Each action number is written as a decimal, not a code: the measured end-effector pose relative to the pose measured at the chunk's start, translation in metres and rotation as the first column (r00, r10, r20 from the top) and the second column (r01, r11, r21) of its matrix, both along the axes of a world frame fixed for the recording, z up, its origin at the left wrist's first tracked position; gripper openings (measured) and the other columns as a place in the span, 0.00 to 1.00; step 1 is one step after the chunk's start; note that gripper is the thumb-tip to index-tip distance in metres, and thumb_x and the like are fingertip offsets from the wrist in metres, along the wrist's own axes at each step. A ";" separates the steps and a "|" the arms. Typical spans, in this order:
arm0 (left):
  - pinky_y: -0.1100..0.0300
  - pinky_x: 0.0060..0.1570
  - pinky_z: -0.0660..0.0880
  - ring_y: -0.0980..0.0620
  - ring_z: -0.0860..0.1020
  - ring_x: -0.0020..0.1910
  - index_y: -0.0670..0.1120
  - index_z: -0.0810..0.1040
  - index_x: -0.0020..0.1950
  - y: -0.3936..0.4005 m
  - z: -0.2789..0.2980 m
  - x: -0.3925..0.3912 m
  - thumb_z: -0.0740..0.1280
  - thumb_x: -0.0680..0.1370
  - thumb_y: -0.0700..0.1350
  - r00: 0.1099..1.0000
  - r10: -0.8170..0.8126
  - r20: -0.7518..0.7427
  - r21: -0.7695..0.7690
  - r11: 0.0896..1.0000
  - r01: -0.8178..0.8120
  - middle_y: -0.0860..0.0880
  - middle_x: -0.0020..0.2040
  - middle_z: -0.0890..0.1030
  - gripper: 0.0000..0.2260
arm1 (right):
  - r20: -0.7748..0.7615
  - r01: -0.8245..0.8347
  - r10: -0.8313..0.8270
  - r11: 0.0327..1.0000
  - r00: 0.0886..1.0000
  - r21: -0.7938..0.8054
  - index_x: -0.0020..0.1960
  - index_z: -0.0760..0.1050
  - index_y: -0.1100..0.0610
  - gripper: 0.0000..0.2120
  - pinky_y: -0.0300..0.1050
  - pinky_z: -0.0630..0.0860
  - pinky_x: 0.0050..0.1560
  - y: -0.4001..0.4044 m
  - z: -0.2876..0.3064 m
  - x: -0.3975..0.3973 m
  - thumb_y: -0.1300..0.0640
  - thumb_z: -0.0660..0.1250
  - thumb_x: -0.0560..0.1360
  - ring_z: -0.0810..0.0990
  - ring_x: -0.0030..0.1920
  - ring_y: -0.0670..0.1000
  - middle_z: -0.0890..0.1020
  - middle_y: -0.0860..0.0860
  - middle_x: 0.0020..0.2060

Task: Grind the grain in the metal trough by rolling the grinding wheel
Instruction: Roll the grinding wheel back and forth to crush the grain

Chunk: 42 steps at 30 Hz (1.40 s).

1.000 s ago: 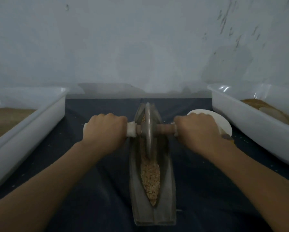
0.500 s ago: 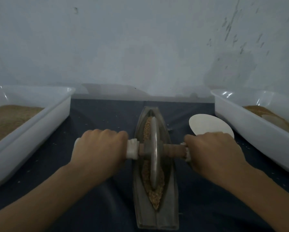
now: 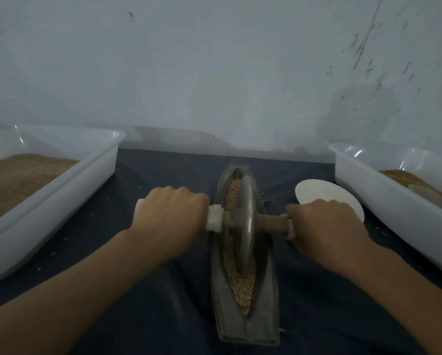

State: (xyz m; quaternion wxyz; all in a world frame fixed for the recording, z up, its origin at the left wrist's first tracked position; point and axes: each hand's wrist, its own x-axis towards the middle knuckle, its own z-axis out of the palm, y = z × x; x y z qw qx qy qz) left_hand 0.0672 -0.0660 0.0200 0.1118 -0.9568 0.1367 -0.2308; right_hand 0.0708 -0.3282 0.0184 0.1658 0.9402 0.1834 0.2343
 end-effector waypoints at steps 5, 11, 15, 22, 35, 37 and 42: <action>0.59 0.26 0.52 0.55 0.59 0.25 0.54 0.61 0.37 0.005 -0.003 -0.004 0.69 0.70 0.54 0.999 -0.024 0.027 0.006 1.000 0.024 0.55 0.29 0.61 0.16 | 0.036 0.016 -0.014 0.999 0.999 -0.040 0.32 0.58 0.47 0.22 0.38 0.45 0.27 0.004 0.006 -0.012 0.49 0.75 0.61 0.54 0.22 0.45 0.56 0.43 0.22; 0.56 0.31 0.62 0.47 0.69 0.30 0.51 0.65 0.38 -0.003 -0.003 0.049 0.65 0.73 0.51 0.998 0.039 0.041 -0.091 0.995 -0.036 0.48 0.38 0.77 0.10 | 0.025 0.083 -0.084 0.996 0.996 0.044 0.34 0.57 0.49 0.16 0.44 0.61 0.33 0.021 0.016 0.054 0.51 0.64 0.72 0.72 0.34 0.56 0.74 0.49 0.33; 0.55 0.33 0.63 0.46 0.72 0.33 0.50 0.66 0.39 -0.005 0.001 0.053 0.66 0.73 0.50 0.999 0.028 0.024 -0.084 0.996 -0.026 0.48 0.39 0.77 0.09 | 0.019 0.089 -0.090 0.995 0.996 0.052 0.32 0.56 0.49 0.18 0.45 0.61 0.33 0.020 0.016 0.057 0.50 0.64 0.72 0.65 0.31 0.54 0.64 0.47 0.28; 0.60 0.25 0.50 0.54 0.59 0.24 0.52 0.60 0.34 -0.003 0.007 -0.005 0.68 0.70 0.50 0.997 -0.040 0.058 0.062 0.997 0.036 0.54 0.28 0.62 0.16 | 0.014 -0.002 0.003 1.000 1.000 -0.013 0.30 0.59 0.46 0.19 0.38 0.49 0.26 -0.005 -0.003 -0.005 0.47 0.71 0.63 0.63 0.22 0.50 0.63 0.44 0.22; 0.55 0.33 0.63 0.49 0.66 0.31 0.50 0.71 0.42 -0.007 0.015 0.069 0.67 0.73 0.48 1.000 -0.017 -0.013 -0.011 1.000 0.017 0.49 0.38 0.76 0.06 | -0.107 0.139 -0.125 0.981 0.986 0.136 0.33 0.61 0.49 0.13 0.45 0.66 0.35 0.015 0.010 0.062 0.48 0.63 0.71 0.78 0.39 0.58 0.78 0.51 0.37; 0.55 0.34 0.64 0.48 0.67 0.33 0.51 0.69 0.43 -0.006 0.014 0.059 0.67 0.73 0.48 0.998 -0.020 -0.051 -0.023 1.000 0.019 0.49 0.40 0.77 0.06 | -0.098 0.113 -0.104 0.990 0.990 0.086 0.35 0.64 0.49 0.11 0.45 0.65 0.33 0.016 0.014 0.051 0.48 0.63 0.71 0.75 0.36 0.56 0.75 0.50 0.34; 0.57 0.31 0.61 0.51 0.66 0.31 0.54 0.61 0.43 0.009 0.002 0.001 0.69 0.71 0.49 0.990 -0.104 -0.095 0.012 0.994 0.105 0.54 0.34 0.65 0.15 | -0.084 0.015 -0.016 1.000 0.996 -0.008 0.35 0.64 0.47 0.11 0.42 0.58 0.25 0.002 0.012 -0.006 0.46 0.65 0.69 0.67 0.25 0.47 0.67 0.46 0.25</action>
